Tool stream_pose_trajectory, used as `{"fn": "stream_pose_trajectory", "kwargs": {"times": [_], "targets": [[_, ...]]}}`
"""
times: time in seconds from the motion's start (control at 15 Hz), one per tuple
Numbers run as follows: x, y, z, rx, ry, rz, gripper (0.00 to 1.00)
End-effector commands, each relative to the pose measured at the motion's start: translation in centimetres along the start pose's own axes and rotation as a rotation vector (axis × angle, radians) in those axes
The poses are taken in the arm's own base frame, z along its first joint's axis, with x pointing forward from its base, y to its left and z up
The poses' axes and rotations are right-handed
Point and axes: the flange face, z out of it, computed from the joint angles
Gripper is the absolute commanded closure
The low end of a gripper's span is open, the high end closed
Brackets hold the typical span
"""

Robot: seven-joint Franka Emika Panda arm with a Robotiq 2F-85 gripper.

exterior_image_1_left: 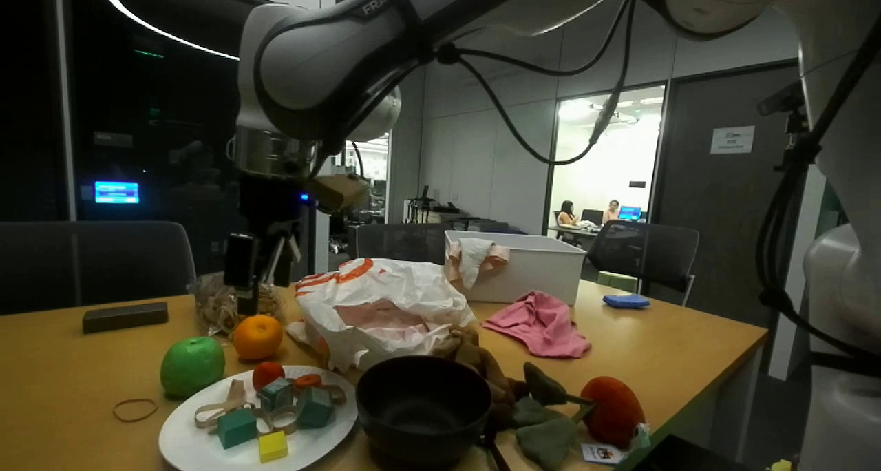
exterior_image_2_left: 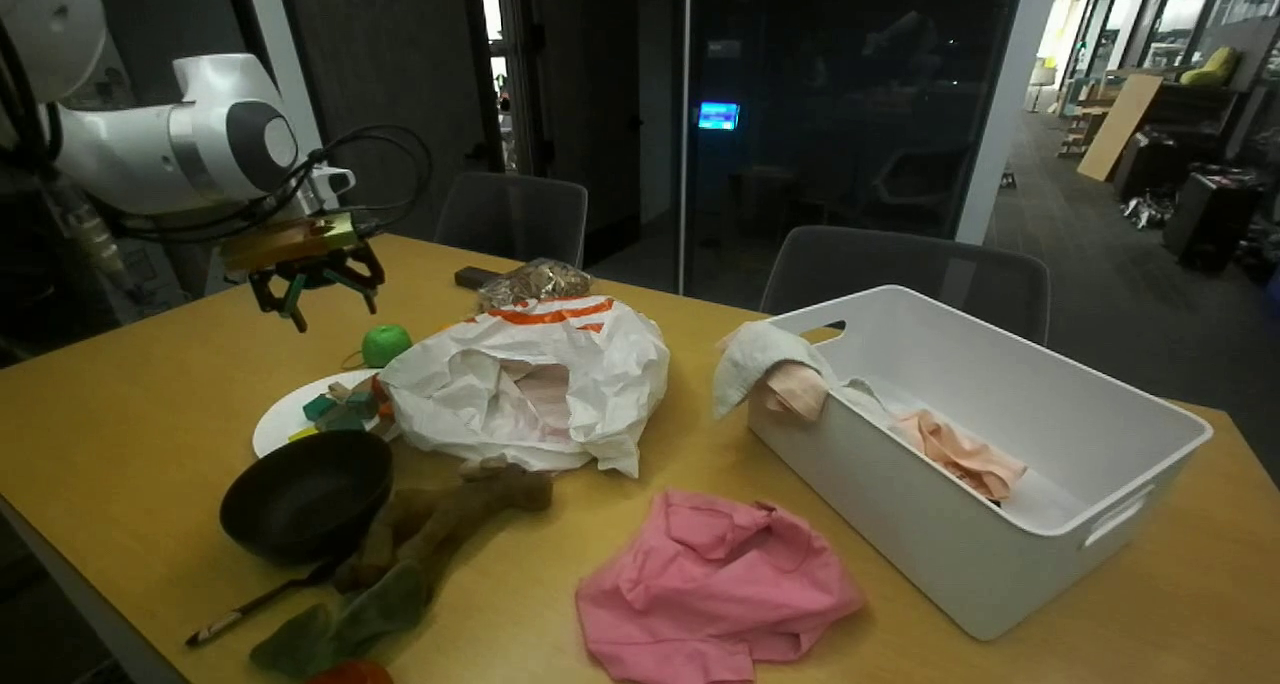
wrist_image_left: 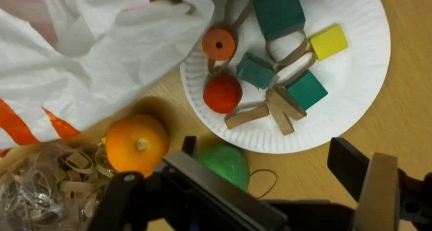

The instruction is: Pick up the orange toy, green apple toy and small red toy and put them into the black bowl one by one

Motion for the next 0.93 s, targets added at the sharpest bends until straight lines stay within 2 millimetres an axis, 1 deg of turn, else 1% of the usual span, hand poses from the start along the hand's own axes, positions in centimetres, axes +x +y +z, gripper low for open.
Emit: {"fn": "stream_pose_trajectory", "kwargs": {"times": [0.0, 0.07, 0.2, 0.47, 0.6, 0.73, 0.87], "targets": [[4.9, 0.6, 0.9, -0.009, 0.059, -0.022, 0.00], [5.8, 0.7, 1.3, -0.006, 0.071, -0.031, 0.00], [7.0, 0.7, 3.1, 0.016, 0.075, -0.036, 0.00], [8.6, -0.6, 7.2, 0.043, 0.063, -0.085, 0.00], [9.3, -1.1, 8.8, 0.050, 0.066, -0.122, 0.00], [10.0, -1.3, 10.0, 0.016, 0.074, -0.190, 0.00], [10.6, -1.1, 10.5, -0.038, 0.095, -0.265, 0.00]]}}
